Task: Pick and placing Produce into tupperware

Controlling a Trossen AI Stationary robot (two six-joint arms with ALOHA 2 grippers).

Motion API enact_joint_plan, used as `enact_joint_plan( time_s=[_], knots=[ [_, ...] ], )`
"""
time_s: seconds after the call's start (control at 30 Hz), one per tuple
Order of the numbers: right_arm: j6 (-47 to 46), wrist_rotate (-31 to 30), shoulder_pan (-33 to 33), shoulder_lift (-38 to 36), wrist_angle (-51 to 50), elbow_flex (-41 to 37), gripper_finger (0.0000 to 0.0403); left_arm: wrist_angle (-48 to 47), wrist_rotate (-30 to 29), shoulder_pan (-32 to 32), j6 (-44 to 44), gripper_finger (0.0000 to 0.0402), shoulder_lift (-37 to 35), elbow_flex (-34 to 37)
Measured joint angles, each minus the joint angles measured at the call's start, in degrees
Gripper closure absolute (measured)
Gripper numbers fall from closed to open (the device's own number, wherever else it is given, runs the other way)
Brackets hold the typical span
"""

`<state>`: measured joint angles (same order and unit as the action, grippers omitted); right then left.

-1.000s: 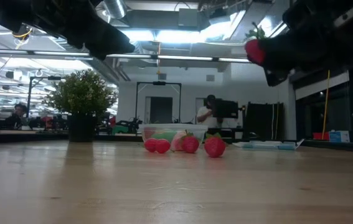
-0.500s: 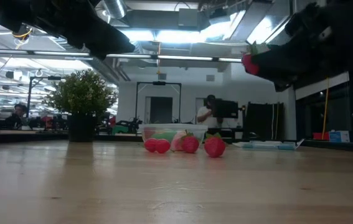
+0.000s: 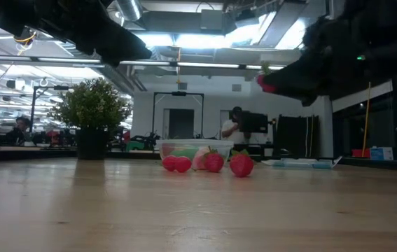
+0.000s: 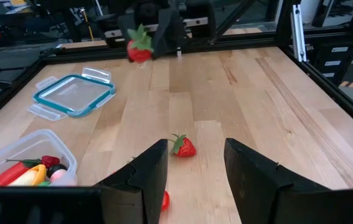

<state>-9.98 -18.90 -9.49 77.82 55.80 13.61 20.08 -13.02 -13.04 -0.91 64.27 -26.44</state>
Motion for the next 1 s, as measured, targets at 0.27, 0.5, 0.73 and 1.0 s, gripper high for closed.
enact_joint_plan(
  time_s=[0.27, 0.5, 0.73, 1.0],
  knots=[
    [2.8, 9.3, 8.7, 0.0, -12.1, 7.7, 0.0274, -0.1, 0.0, 0.0, 0.0, 0.025, 0.0, 0.0],
    [3.1, 18.2, 16.2, 0.3, -24.4, 14.3, 0.0274, -0.5, 0.0, 0.0, 0.0, 0.025, 0.0, 0.0],
    [6.8, 26.8, 22.5, 5.7, -32.5, 23.2, 0.0274, -1.2, 0.0, 0.0, 0.0, 0.025, 0.0, 0.0],
    [9.2, 31.6, 29.4, 14.0, -46.4, 35.0, 0.0274, -1.4, 0.0, 0.0, 0.0, 0.025, 0.0, 0.0]
  ],
)
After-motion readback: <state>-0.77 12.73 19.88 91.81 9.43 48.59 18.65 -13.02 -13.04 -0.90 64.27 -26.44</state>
